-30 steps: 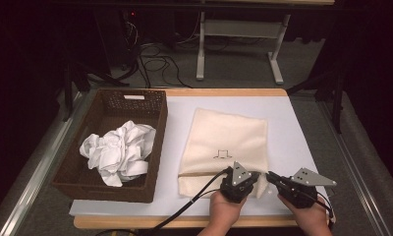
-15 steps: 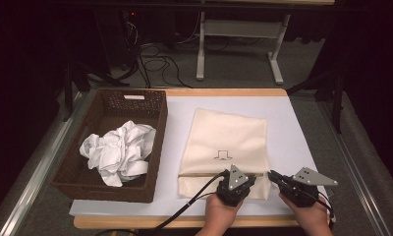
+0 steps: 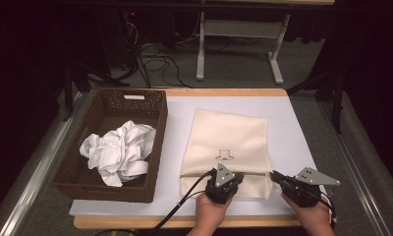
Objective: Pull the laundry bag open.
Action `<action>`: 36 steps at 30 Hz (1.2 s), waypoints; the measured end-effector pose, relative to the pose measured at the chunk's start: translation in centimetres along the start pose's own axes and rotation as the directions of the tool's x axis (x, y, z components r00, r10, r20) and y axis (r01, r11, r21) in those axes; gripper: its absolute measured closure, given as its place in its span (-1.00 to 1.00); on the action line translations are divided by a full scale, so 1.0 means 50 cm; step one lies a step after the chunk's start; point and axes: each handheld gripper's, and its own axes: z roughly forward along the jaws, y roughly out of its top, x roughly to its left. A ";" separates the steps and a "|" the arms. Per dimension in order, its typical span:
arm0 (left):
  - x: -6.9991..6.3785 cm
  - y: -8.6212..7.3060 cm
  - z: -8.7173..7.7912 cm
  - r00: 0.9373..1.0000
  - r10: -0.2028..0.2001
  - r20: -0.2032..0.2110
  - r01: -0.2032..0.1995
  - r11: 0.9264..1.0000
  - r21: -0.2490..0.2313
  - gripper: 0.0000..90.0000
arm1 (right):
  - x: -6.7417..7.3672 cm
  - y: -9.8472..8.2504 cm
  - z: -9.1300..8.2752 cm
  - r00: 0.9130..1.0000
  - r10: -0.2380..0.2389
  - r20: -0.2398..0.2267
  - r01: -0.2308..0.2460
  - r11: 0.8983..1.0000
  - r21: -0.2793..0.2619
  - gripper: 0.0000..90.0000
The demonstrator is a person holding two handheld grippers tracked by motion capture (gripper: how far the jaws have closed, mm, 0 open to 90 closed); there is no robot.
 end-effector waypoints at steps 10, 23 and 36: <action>0.030 -0.009 -0.039 0.998 -0.022 -0.061 0.021 1.000 -0.012 0.94 | -0.007 0.000 -0.004 0.999 0.010 0.031 -0.010 1.000 0.002 0.94; 0.100 -0.029 -0.131 0.986 -0.062 -0.156 0.062 0.998 -0.005 0.94 | -0.037 -0.008 -0.017 0.997 0.061 0.043 -0.061 0.998 -0.013 0.93; 0.168 -0.044 -0.196 0.974 -0.045 -0.220 0.067 0.994 0.090 0.94 | -0.055 -0.016 -0.013 0.994 0.091 0.063 -0.092 0.996 0.005 0.93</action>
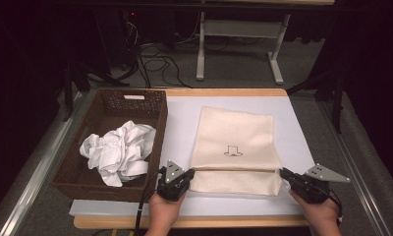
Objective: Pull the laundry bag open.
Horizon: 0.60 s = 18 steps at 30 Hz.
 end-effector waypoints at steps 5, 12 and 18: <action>0.001 -0.018 -0.003 1.000 -0.005 -0.030 0.004 1.000 -0.017 0.94 | -0.010 -0.003 0.000 1.000 0.007 0.016 -0.007 1.000 0.000 0.93; 0.001 -0.022 -0.002 0.999 0.016 -0.027 -0.016 1.000 -0.020 0.93 | -0.007 -0.004 0.000 1.000 -0.013 0.027 0.013 1.000 -0.002 0.92; 0.004 -0.026 0.008 0.998 0.035 -0.052 -0.036 0.999 -0.011 0.92 | -0.004 -0.014 0.013 1.000 -0.014 0.015 0.013 0.999 0.045 0.88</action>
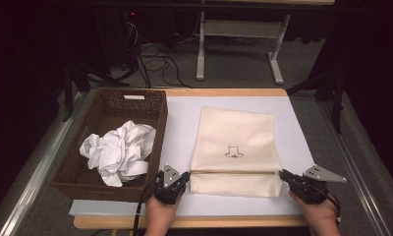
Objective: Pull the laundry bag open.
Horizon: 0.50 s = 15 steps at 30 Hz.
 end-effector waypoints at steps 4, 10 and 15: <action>-0.001 -0.001 0.003 1.000 0.002 -0.006 -0.001 1.000 0.002 0.92 | 0.000 -0.008 0.014 1.000 0.007 0.004 -0.007 0.999 0.052 0.84; -0.002 0.001 -0.001 1.000 -0.005 0.004 0.005 1.000 -0.015 0.82 | -0.002 -0.018 0.029 1.000 0.018 0.013 -0.019 0.994 0.105 0.76; -0.007 0.007 -0.009 1.000 0.001 0.004 -0.001 0.999 -0.049 0.57 | 0.000 -0.015 0.023 1.000 0.018 0.007 -0.018 0.997 0.071 0.55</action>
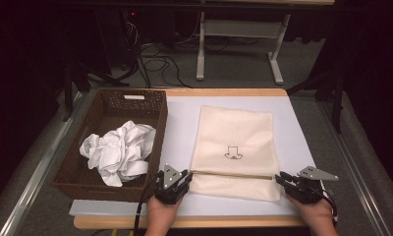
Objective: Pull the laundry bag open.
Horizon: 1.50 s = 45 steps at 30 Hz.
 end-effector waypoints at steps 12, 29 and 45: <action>-0.020 0.008 0.000 0.997 0.033 0.076 -0.031 0.999 -0.019 0.18 | -0.013 0.040 -0.015 0.999 0.034 0.018 -0.032 0.994 -0.108 0.04; -0.016 0.007 -0.003 0.991 0.021 0.129 -0.021 1.000 -0.006 0.07 | -0.103 0.123 0.166 0.993 0.069 0.092 -0.081 0.988 0.130 0.60; -0.061 0.003 0.051 0.985 0.088 0.149 -0.110 0.984 0.142 0.19 | -0.144 0.047 0.048 0.978 0.087 0.192 -0.098 0.994 0.049 0.67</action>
